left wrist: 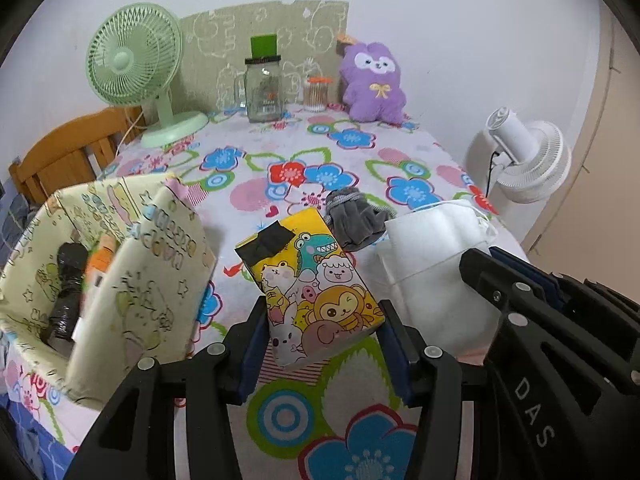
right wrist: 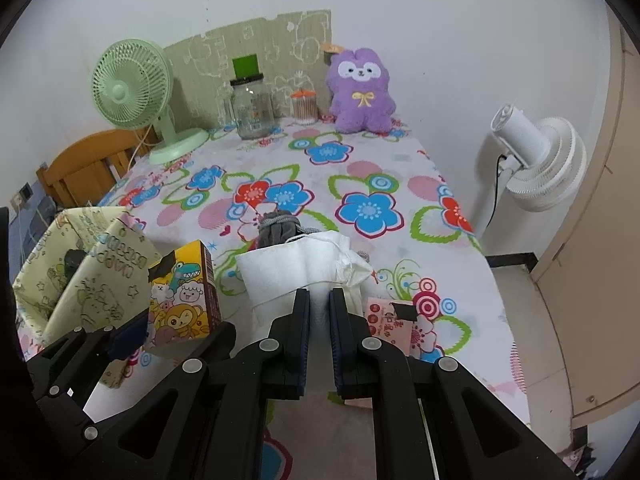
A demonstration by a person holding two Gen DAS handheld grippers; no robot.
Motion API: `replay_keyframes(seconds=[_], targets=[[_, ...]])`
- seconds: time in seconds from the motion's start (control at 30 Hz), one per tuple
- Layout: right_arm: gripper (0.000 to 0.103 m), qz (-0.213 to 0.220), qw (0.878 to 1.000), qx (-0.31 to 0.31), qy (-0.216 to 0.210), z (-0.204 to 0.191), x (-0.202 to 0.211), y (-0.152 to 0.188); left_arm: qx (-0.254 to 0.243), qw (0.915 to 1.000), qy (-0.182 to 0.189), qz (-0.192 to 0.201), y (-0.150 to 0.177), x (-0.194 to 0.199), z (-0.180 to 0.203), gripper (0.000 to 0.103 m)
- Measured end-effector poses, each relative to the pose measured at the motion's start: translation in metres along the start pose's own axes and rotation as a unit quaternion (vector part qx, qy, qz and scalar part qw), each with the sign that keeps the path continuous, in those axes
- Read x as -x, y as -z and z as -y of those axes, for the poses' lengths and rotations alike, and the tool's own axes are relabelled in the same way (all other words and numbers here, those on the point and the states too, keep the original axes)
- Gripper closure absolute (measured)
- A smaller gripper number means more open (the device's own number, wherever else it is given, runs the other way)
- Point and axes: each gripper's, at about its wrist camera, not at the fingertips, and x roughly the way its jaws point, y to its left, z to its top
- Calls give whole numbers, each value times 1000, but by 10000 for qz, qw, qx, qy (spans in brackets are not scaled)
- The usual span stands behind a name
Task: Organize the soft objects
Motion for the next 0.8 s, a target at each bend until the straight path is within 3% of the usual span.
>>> replay_keyframes(seconds=[0.8], targets=[[91,727,9973,108,56,-31,88,-8,-320,9960,148,816,-7,89,-15,49]])
